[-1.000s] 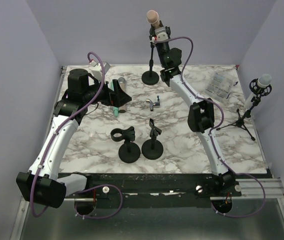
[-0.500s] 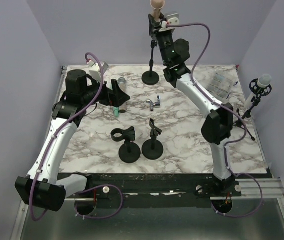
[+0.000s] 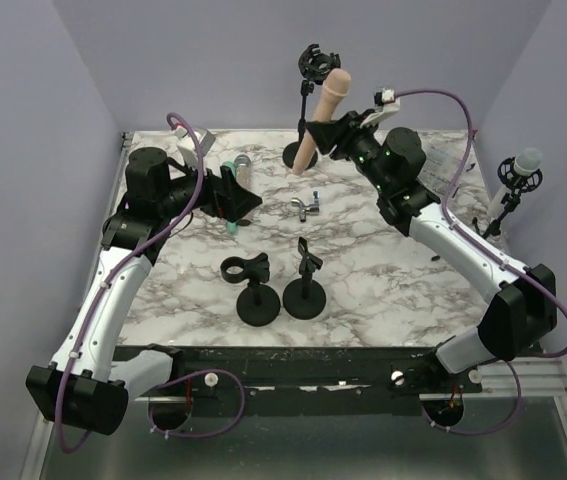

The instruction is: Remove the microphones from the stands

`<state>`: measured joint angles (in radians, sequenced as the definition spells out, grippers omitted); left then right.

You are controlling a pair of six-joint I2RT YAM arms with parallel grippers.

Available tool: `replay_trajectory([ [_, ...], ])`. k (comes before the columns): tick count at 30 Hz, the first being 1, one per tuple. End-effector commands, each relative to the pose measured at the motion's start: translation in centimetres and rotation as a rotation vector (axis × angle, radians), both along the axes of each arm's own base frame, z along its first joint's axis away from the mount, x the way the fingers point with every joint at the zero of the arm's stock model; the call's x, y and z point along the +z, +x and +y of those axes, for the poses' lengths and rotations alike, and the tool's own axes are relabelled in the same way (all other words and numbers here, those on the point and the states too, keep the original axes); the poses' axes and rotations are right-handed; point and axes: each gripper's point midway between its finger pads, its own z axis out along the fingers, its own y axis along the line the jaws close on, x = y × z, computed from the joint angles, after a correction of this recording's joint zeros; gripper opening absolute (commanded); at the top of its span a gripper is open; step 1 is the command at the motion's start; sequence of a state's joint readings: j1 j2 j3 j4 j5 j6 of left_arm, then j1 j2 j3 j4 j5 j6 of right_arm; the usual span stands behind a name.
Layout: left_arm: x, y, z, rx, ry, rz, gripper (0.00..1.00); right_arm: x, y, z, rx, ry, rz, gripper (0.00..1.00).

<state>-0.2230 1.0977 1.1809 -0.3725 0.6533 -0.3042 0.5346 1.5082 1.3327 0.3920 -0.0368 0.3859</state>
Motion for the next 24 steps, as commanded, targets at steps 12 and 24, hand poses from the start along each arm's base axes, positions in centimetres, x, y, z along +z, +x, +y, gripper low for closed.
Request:
replay_trajectory([
  [12,0.0,-0.7,-2.1,-0.110,0.006,-0.055,0.98,-9.1,-7.4,4.8,0.437,0.196,0.407,0.01],
  [24,-2.0,-0.8,-3.8,-0.151,0.054,0.006,0.86,-8.0,-11.3,7.6,0.629,0.289,0.412,0.01],
])
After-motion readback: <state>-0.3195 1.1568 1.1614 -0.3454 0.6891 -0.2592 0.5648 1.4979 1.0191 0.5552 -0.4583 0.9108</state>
